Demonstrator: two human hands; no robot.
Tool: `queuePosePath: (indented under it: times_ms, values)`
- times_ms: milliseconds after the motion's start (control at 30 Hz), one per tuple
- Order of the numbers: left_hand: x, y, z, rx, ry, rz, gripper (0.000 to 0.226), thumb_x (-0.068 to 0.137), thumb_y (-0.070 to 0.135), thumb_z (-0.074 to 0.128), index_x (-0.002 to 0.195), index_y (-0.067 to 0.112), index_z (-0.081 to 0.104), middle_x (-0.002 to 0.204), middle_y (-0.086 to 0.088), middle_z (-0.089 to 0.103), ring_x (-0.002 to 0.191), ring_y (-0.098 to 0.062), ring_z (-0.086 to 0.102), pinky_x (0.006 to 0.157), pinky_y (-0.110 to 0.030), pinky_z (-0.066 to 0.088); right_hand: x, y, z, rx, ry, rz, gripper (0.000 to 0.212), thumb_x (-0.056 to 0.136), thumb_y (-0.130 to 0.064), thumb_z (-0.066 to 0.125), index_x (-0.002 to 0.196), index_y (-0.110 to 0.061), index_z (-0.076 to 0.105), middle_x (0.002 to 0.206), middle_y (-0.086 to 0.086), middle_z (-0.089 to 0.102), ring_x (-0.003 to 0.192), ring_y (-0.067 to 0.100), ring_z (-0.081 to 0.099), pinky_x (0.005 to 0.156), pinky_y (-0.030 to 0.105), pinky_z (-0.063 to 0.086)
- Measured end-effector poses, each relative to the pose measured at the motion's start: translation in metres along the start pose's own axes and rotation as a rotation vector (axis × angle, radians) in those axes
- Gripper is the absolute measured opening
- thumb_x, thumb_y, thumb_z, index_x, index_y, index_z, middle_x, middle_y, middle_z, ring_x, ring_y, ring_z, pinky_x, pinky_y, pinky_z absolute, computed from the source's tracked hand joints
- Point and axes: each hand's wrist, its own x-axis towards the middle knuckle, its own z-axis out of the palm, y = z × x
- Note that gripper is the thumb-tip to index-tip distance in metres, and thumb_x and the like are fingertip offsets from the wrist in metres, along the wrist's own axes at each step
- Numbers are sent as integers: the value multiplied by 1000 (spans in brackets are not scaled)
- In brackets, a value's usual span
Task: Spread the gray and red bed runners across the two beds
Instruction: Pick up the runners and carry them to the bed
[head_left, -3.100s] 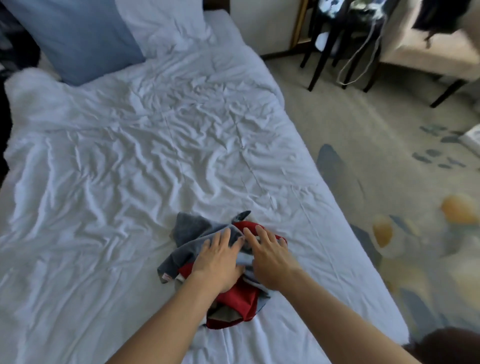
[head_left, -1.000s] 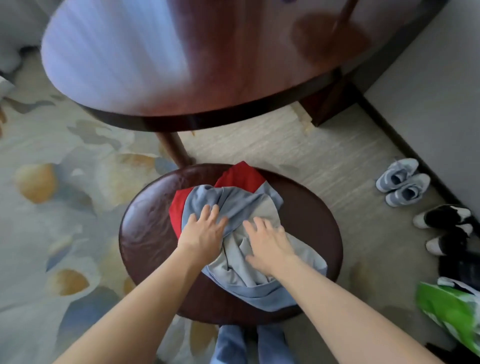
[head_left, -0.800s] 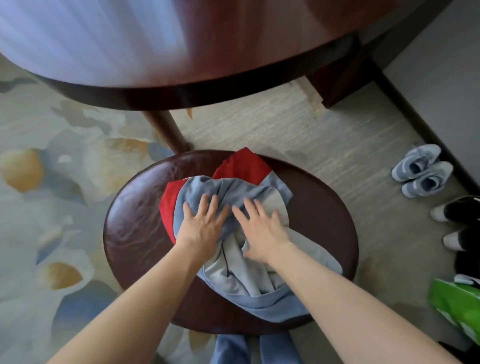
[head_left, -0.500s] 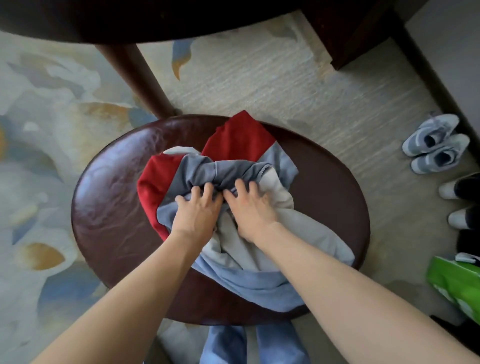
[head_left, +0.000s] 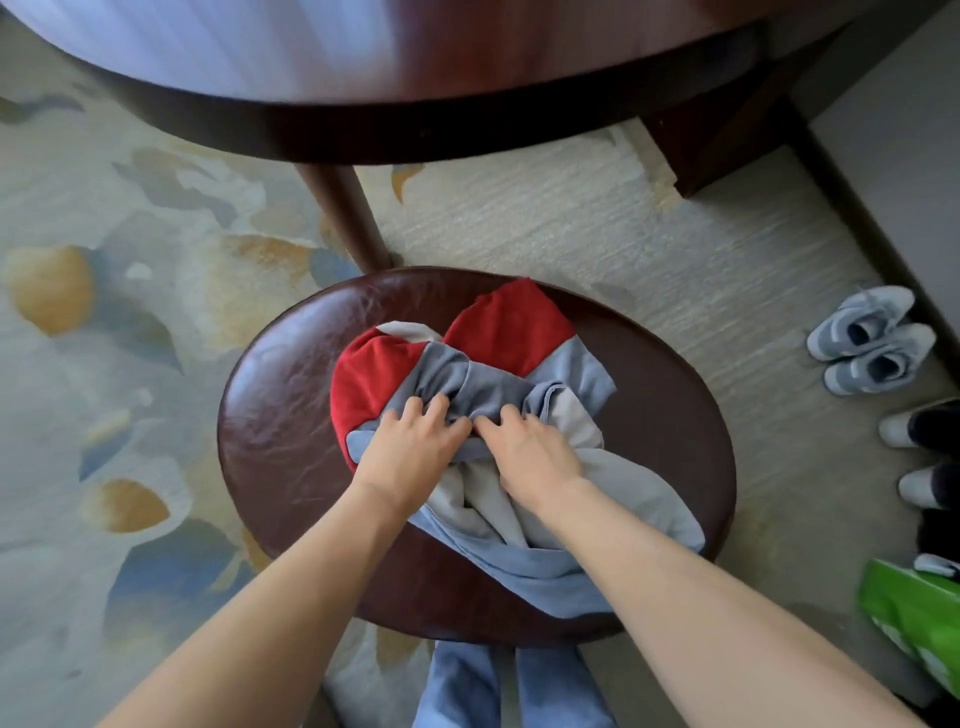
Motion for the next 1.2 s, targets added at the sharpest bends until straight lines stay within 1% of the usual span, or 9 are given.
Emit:
queuePosePath:
  times_ms: [200, 267, 333, 467, 567, 700, 933, 1067, 1200]
  values:
    - [-39, -15, -65, 21, 115, -38, 29, 84, 12, 59, 110, 23, 61, 105, -5, 61, 78, -24, 59, 58, -33, 45, -24, -25, -61, 38, 72, -42, 44, 96, -8, 46, 137, -25, 42, 113, 10, 50, 103, 31, 60, 72, 39, 49]
    - [-55, -23, -89, 25, 170, -55, 28, 81, 10, 55, 104, 22, 65, 98, -5, 62, 73, -25, 59, 54, -32, 46, -30, -38, -85, 48, 96, -55, 46, 95, -6, 46, 137, -25, 43, 114, 11, 50, 104, 32, 60, 75, 41, 51]
    - [-73, -28, -110, 27, 196, -90, 36, 80, 12, 42, 107, 22, 64, 102, -6, 62, 76, -26, 60, 56, -33, 43, -39, -54, -108, 54, 126, -67, 46, 94, -5, 47, 136, -24, 44, 114, 11, 51, 103, 32, 60, 77, 42, 53]
    - [-119, -38, -150, 71, 266, -158, 29, 73, 12, 66, 100, 23, 68, 96, -4, 65, 71, -24, 60, 53, -33, 46, -57, -86, -147, 37, 178, -117, 44, 93, -5, 47, 133, -23, 46, 113, 11, 50, 104, 31, 59, 78, 41, 54]
    - [-159, -46, -174, 23, 257, -253, 35, 80, 11, 64, 112, 23, 63, 109, -5, 61, 85, -26, 61, 62, -34, 46, -71, -116, -174, 11, 210, -191, 43, 92, -4, 47, 130, -22, 48, 112, 11, 51, 103, 32, 59, 77, 41, 53]
    - [-221, -52, -193, 13, 297, -475, 35, 87, 10, 57, 119, 25, 56, 116, -5, 56, 96, -27, 58, 66, -33, 41, -90, -164, -204, -42, 227, -337, 38, 90, -3, 49, 123, -21, 51, 110, 12, 52, 102, 33, 59, 76, 42, 52]
    - [-366, -28, -191, -48, 366, -867, 29, 85, 16, 63, 111, 29, 62, 107, 2, 63, 91, -22, 61, 64, -33, 45, -140, -268, -219, -235, 213, -719, 35, 91, -7, 47, 123, -21, 49, 114, 9, 51, 105, 32, 58, 75, 40, 52]
    - [-460, 7, -172, -107, 379, -1134, 33, 97, 16, 37, 123, 29, 52, 120, -2, 56, 106, -26, 57, 75, -36, 46, -196, -340, -210, -314, 215, -963, 36, 92, -9, 47, 126, -22, 49, 114, 8, 51, 105, 31, 59, 71, 40, 50]
    - [-561, 60, -147, -52, 385, -1383, 39, 90, 16, 31, 110, 30, 60, 108, 0, 62, 93, -22, 62, 66, -34, 49, -274, -410, -181, -379, 195, -1205, 44, 90, -10, 48, 132, -24, 47, 115, 7, 51, 106, 30, 59, 71, 40, 52]
